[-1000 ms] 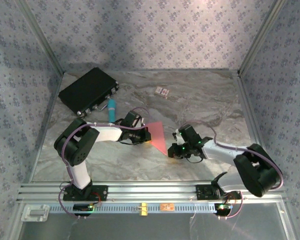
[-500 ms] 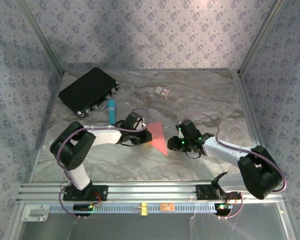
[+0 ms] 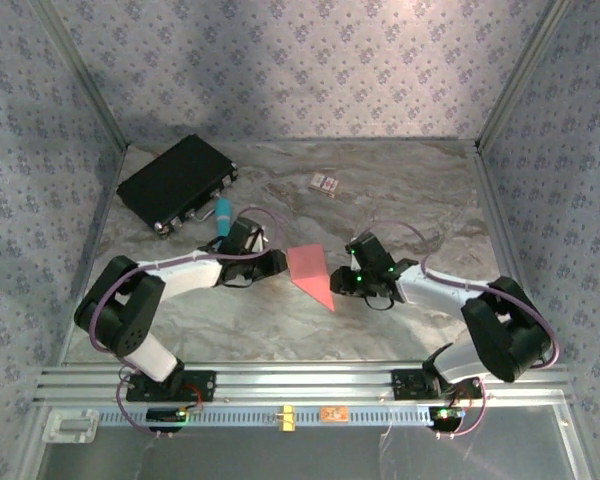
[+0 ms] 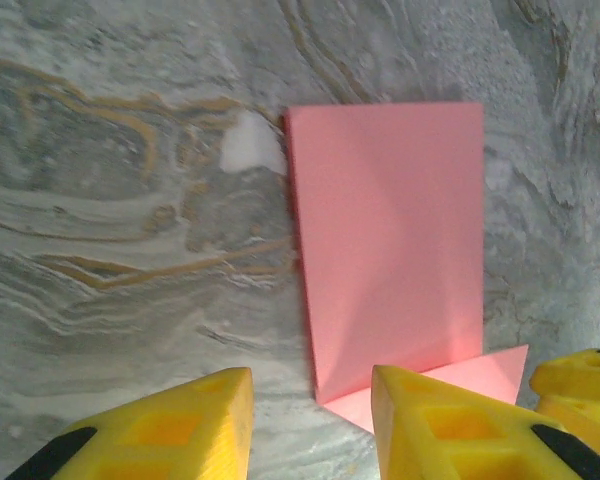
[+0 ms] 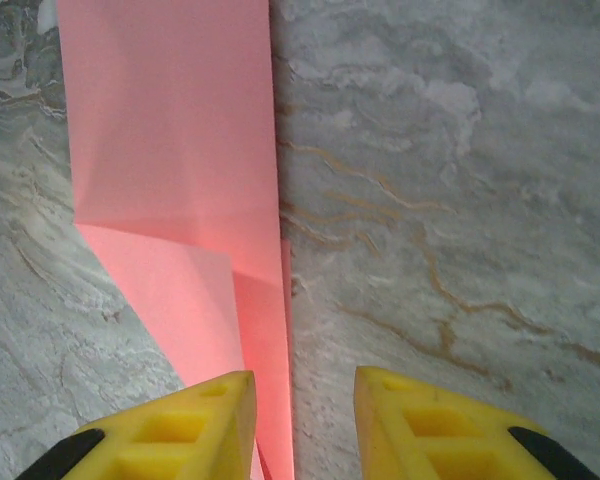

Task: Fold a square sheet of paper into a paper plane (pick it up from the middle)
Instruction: Fourth fold the wing at the center of the table.

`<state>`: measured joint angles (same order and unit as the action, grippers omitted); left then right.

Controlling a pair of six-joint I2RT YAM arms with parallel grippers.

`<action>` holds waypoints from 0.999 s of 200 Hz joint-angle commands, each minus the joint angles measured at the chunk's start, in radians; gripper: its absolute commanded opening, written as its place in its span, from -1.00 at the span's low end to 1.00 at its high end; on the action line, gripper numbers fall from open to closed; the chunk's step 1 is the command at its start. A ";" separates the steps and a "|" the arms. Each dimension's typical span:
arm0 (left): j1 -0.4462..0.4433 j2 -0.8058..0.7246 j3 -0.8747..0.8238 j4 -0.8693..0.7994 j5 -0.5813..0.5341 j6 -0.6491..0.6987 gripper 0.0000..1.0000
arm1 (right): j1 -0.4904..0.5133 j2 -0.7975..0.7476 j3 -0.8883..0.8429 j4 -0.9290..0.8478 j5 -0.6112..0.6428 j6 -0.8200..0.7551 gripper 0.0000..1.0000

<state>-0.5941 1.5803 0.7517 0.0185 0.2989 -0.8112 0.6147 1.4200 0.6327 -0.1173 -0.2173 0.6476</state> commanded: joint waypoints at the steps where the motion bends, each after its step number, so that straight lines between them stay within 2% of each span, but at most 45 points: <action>1: 0.009 0.023 0.015 -0.014 0.056 0.023 -0.25 | -0.008 0.032 0.028 0.018 -0.007 -0.011 -0.34; 104: 0.009 0.052 0.044 -0.028 0.079 0.014 -0.23 | -0.063 0.121 0.054 0.143 -0.170 -0.011 -0.38; 127: 0.010 0.053 0.049 -0.031 0.077 0.014 -0.23 | -0.064 0.126 0.059 0.132 -0.166 -0.011 -0.39; 177: 0.009 0.050 0.043 -0.019 0.071 -0.005 -0.23 | -0.072 0.051 0.055 0.040 -0.066 -0.044 -0.34; 200: 0.009 0.028 0.015 0.041 0.077 -0.035 -0.22 | -0.094 0.017 0.029 0.079 -0.104 -0.028 -0.32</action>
<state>-0.5846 1.6253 0.7734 0.0055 0.3553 -0.8162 0.5430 1.4876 0.6666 -0.0341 -0.3248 0.6304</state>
